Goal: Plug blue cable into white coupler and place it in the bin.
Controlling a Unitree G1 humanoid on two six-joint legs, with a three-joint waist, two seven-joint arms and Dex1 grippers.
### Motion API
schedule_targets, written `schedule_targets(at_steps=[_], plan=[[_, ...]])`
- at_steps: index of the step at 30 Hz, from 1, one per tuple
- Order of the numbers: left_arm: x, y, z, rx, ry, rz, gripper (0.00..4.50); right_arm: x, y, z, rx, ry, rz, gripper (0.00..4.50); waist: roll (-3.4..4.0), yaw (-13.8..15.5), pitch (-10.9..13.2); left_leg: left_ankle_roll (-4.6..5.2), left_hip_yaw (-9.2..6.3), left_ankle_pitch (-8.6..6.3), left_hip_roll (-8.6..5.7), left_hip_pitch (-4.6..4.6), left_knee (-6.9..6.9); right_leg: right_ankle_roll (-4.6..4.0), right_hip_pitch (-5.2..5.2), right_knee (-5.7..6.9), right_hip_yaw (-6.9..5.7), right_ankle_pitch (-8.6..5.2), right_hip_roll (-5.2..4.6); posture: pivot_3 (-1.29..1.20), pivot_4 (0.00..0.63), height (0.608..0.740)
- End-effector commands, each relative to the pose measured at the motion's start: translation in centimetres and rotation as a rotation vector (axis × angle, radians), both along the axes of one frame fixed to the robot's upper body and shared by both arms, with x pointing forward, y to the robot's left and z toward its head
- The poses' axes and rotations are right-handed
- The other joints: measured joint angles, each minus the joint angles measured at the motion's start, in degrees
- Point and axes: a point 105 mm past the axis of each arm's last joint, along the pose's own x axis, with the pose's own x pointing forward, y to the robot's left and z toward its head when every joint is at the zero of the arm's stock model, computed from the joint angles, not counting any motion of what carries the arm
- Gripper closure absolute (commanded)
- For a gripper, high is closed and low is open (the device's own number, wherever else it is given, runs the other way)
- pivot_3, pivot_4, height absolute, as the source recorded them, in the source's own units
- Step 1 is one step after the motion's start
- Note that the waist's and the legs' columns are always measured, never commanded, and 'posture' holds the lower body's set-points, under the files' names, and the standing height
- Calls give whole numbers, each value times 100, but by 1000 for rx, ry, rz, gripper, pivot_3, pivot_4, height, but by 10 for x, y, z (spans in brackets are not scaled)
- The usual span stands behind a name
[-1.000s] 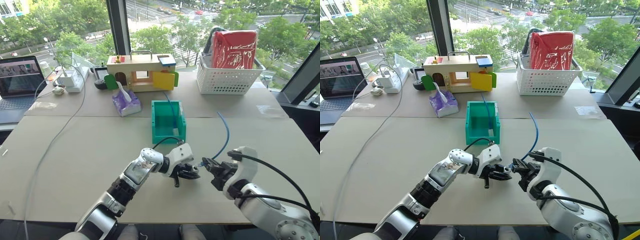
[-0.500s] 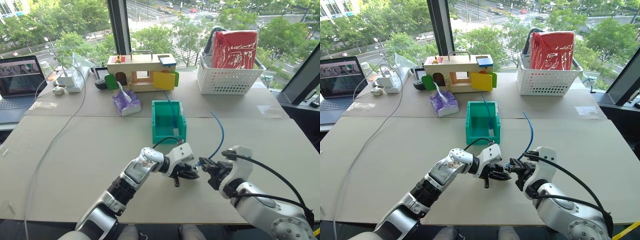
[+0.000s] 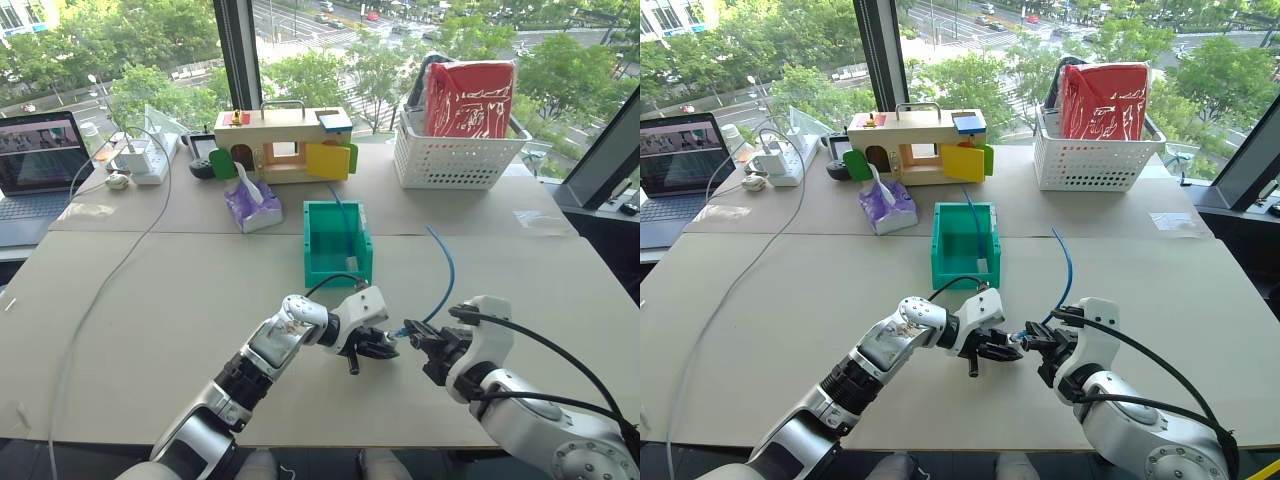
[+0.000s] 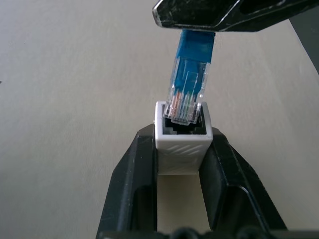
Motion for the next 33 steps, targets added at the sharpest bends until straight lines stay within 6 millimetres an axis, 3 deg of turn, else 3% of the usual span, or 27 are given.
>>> schedule_targets(at_steps=[1,17,33], plan=[[-2,-8,19,-47,-57,-49,3834,-2,1,6,-28,-27,18,4500,0,1,0,0,0,0,0,0,0,0,0,0,0,0,0,0,150,740],[2,-7,15,86,-85,-20,3834,1,17,3,-223,-36,133,4500,0,-13,0,0,0,0,0,3,0,1,1,0,0,0,0,0,150,740],[-4,-11,18,129,-56,16,3834,3,19,-4,-227,-8,118,4500,-2,-10,-2,0,0,0,2,8,0,5,5,1,1,-3,2,0,150,740]])
